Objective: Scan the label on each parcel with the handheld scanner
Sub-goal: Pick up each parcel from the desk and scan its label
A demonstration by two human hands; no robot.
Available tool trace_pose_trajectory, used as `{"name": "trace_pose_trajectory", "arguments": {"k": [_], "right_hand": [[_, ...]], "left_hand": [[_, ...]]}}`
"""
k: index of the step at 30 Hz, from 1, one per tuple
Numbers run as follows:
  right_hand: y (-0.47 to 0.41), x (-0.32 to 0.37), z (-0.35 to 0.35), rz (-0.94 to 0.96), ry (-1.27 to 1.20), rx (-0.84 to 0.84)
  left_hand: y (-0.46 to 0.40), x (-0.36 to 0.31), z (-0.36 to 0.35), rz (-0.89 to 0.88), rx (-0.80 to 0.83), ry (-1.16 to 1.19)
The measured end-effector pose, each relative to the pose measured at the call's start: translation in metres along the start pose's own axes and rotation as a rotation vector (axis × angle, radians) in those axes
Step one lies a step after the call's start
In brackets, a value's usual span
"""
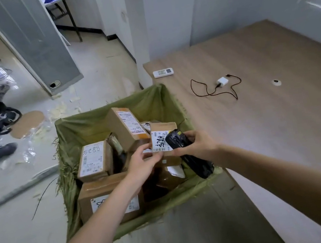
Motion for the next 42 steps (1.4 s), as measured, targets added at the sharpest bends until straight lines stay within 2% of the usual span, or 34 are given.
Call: {"name": "trace_pose_trajectory", "arguments": {"k": [7,11,17,22,28,34,38,42], "right_hand": [[-0.027,-0.012,0.004,-0.062,0.11,-0.032],[-0.016,-0.008,0.018,-0.083,0.132,-0.053],[0.047,0.004,0.066,-0.09,0.108,-0.201],[0.141,0.013,0.132,-0.122,0.087,-0.383],[0.286,-0.003,0.22,-0.224,0.083,-0.642],[0.476,-0.065,0.293,-0.347,0.015,-0.906],[0.614,-0.128,0.323,-0.423,-0.053,-1.053],[0.743,-0.2,0.333,-0.551,-0.076,-1.164]], "left_hand": [[-0.029,0.019,-0.007,0.089,0.014,-0.196],[-0.032,0.006,0.013,0.039,-0.003,-0.243],[-0.006,-0.069,-0.003,-0.166,0.11,-0.231],[0.039,-0.151,-0.048,-0.383,0.212,-0.31],[0.115,-0.23,-0.15,-0.501,0.431,-0.252],[0.244,-0.29,-0.293,-0.664,0.67,-0.267],[0.351,-0.301,-0.397,-0.752,0.839,-0.317],[0.458,-0.283,-0.496,-0.797,0.994,-0.37]]}}
Point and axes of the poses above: each hand's wrist, its own y-axis away from the middle knuckle, its own z-axis out of the back of the hand, x = y × z, the point moved 8 cm from there along -y, towards the middle knuckle, and after that the axes turned 1 degree about -z, right-handed, at the moved point
